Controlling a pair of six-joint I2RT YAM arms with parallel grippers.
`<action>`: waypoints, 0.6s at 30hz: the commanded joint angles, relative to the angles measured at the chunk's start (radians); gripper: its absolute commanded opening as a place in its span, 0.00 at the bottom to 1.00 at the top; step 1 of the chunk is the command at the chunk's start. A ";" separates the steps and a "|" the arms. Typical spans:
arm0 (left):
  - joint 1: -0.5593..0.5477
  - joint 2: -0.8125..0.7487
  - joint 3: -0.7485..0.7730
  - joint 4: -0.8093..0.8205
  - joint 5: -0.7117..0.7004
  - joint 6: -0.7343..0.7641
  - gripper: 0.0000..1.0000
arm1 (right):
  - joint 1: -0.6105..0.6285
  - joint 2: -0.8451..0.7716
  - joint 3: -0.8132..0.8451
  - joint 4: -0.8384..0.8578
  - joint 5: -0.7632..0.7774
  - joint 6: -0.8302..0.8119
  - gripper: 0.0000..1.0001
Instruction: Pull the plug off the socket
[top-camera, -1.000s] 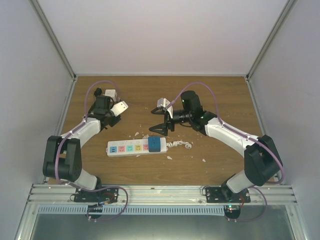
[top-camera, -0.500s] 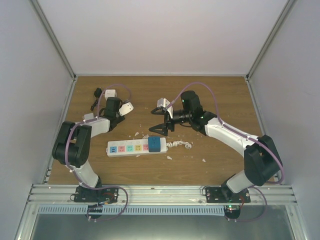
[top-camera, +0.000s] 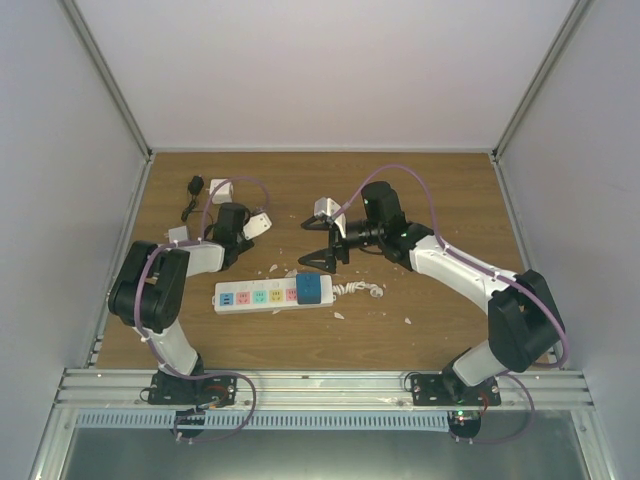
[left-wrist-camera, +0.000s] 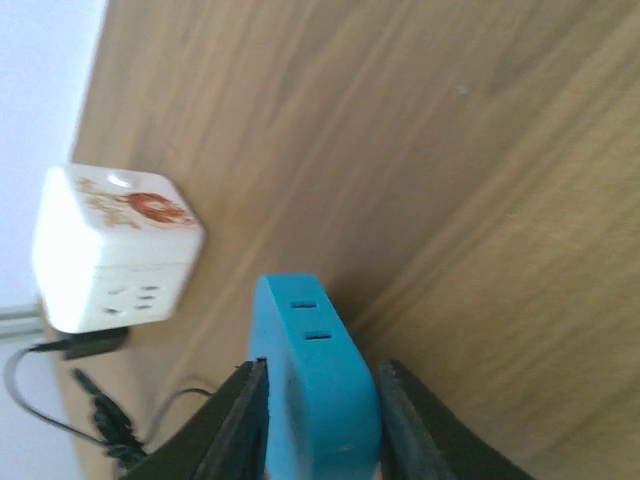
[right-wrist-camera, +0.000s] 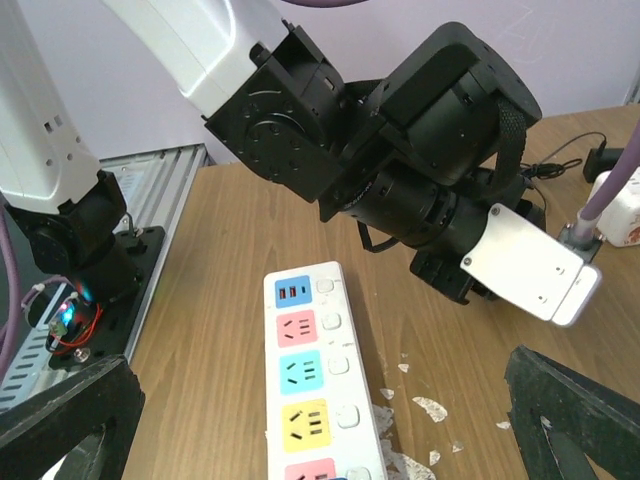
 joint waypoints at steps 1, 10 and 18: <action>-0.003 -0.038 -0.010 -0.091 0.081 -0.060 0.36 | -0.007 -0.006 0.027 -0.038 -0.028 -0.039 1.00; -0.002 -0.151 0.066 -0.267 0.190 -0.126 0.63 | -0.015 -0.052 0.019 -0.059 0.025 -0.099 1.00; 0.010 -0.362 0.151 -0.394 0.380 -0.227 0.99 | -0.021 -0.148 0.013 -0.071 0.173 -0.163 1.00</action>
